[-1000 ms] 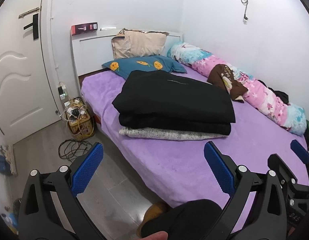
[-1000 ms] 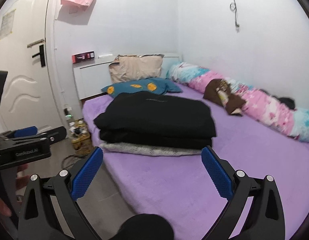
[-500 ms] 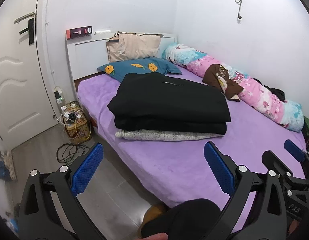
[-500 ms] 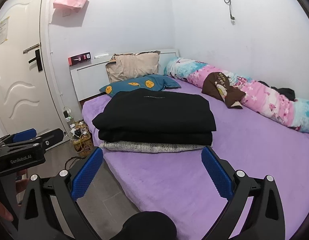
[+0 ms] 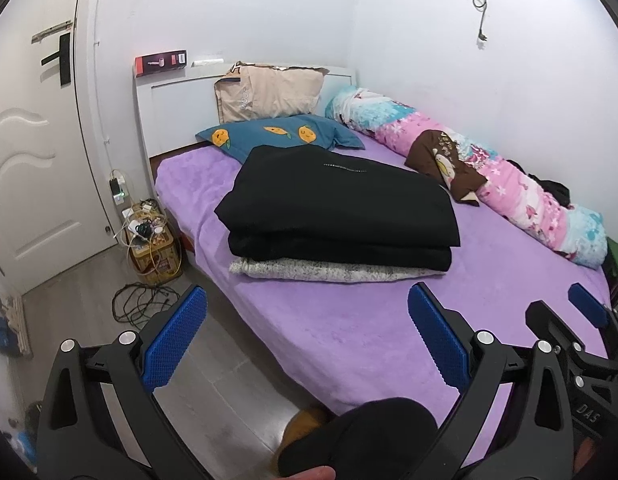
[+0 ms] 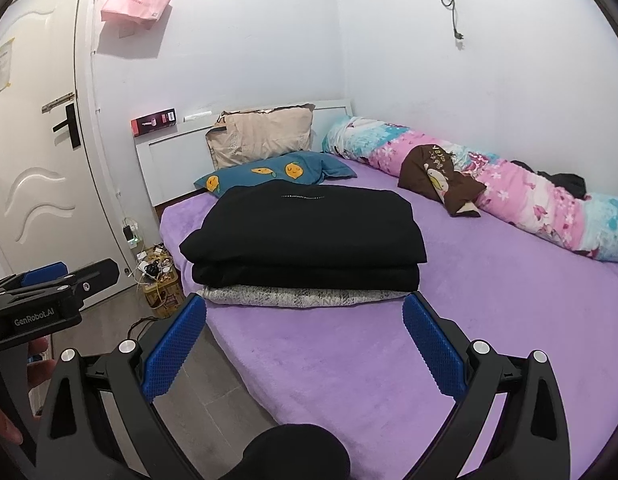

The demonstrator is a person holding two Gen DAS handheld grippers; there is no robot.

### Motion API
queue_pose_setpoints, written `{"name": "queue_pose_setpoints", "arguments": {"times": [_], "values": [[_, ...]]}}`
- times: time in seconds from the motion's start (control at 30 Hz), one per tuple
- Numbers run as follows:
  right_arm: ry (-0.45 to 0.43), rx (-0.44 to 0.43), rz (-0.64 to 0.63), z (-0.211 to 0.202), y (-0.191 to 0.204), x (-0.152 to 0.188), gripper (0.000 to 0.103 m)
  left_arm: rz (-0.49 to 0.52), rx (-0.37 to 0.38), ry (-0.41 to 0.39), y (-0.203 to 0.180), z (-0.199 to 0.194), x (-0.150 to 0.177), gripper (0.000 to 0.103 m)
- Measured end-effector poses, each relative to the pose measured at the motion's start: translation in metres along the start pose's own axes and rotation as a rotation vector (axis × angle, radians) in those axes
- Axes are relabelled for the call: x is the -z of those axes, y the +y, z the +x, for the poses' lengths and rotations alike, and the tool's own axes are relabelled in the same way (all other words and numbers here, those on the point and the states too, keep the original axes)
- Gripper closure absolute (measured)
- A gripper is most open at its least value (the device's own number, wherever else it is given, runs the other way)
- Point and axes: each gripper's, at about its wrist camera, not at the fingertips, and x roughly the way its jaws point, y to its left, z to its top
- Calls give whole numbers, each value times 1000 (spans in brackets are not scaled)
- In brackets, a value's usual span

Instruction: Fold large clothes

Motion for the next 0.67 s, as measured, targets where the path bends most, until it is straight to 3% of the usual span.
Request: {"name": "queue_pose_setpoints", "arguments": {"times": [0.67], "values": [[16,-14,13,2,-1,-1,6,29,16,-28,-8,-14,1,6]]}}
